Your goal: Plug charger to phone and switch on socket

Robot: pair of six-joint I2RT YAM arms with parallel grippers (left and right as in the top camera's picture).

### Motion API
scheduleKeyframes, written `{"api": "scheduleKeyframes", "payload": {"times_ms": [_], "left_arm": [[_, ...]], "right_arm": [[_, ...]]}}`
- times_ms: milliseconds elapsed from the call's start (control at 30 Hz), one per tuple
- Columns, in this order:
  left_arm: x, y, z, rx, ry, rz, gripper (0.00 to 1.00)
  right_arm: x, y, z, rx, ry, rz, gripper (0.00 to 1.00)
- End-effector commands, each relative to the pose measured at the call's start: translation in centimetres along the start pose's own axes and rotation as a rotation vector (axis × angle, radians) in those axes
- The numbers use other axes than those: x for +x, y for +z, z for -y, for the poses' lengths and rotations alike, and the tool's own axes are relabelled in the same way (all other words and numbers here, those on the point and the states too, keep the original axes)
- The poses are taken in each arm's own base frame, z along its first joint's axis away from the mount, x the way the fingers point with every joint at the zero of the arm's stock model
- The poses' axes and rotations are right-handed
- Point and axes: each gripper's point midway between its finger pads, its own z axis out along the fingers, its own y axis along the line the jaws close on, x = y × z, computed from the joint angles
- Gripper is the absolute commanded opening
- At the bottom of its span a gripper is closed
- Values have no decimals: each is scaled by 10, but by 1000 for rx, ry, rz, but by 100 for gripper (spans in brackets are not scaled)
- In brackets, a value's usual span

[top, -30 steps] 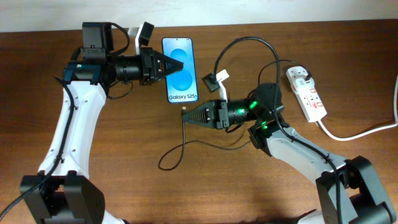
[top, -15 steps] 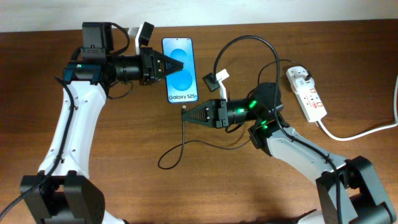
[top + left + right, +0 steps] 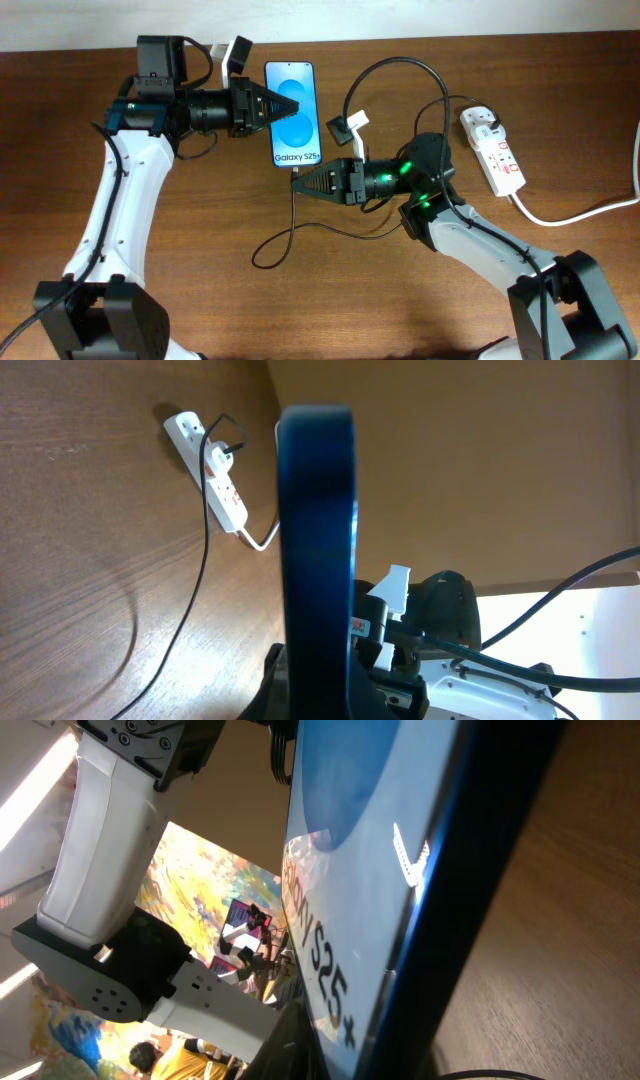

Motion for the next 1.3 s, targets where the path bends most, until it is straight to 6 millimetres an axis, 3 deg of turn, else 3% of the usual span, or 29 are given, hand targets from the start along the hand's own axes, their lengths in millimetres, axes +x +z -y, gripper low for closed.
{"api": "scheduleKeyframes", "payload": {"times_ms": [0, 133, 267, 500, 633, 800, 1267], "left_arm": [[5, 2, 11, 52, 13, -27, 0], [0, -7, 7, 43, 11, -3, 0], [-4, -18, 7, 64, 6, 12, 0], [2, -19, 21, 142, 24, -19, 0], [5, -16, 21, 144, 43, -27, 0], [12, 2, 22, 118, 60, -58, 0], [13, 3, 22, 120, 56, -61, 0]], "right_arm": [[-6, 2, -8, -8, -44, 9, 4], [13, 0, -21, -66, -96, -106, 4], [20, -1, -23, -81, -101, -147, 4], [14, 0, -21, -70, -104, -112, 4], [8, 1, -19, -58, -102, -75, 4], [5, 1, -19, -53, -102, -61, 4], [0, -9, -20, -51, -122, -61, 4]]}}
